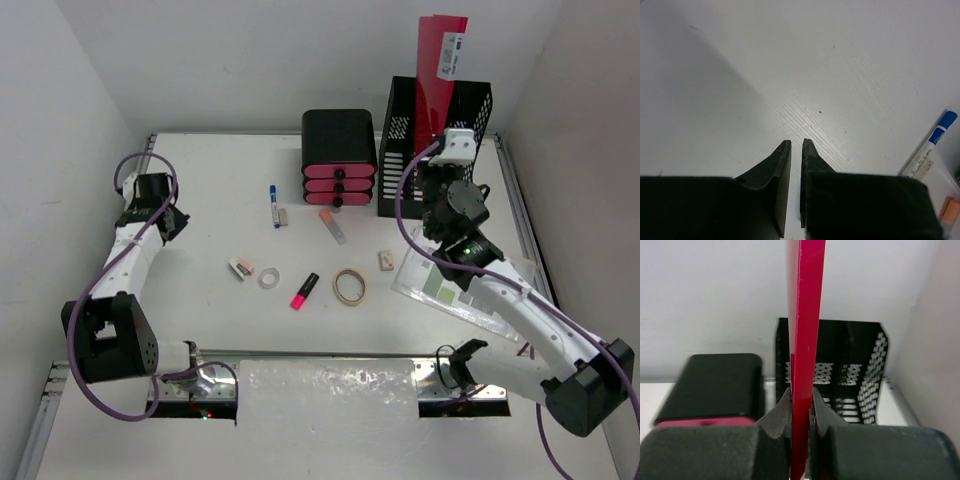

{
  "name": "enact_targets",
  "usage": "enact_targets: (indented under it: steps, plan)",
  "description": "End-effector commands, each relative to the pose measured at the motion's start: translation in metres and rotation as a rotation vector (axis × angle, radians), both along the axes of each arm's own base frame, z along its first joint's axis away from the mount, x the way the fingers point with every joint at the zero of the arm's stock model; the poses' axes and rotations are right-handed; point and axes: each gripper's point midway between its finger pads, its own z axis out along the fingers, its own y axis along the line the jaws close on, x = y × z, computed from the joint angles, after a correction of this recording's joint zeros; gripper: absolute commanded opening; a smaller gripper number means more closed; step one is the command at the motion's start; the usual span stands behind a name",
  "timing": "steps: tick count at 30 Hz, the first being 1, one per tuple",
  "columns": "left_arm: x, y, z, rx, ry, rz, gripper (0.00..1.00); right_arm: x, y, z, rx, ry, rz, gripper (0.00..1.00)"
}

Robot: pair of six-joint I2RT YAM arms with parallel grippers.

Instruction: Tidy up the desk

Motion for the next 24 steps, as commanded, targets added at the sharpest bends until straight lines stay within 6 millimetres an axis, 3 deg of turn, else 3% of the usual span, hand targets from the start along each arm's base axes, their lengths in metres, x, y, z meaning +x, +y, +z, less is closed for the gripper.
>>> enact_targets:
  steps: [1,12,24]
  plan:
    - [0.008,-0.009,-0.002,0.002,-0.018,-0.046,0.08,0.003,-0.018,0.016,-0.053,-0.095,-0.121,0.00]
    - [0.008,-0.013,-0.011,0.013,0.023,-0.087,0.08,0.043,-0.014,-0.020,-0.037,-0.093,-0.143,0.00]
    - [0.011,-0.009,-0.013,0.039,0.057,-0.094,0.08,0.083,-0.004,-0.020,0.037,-0.105,-0.107,0.00]
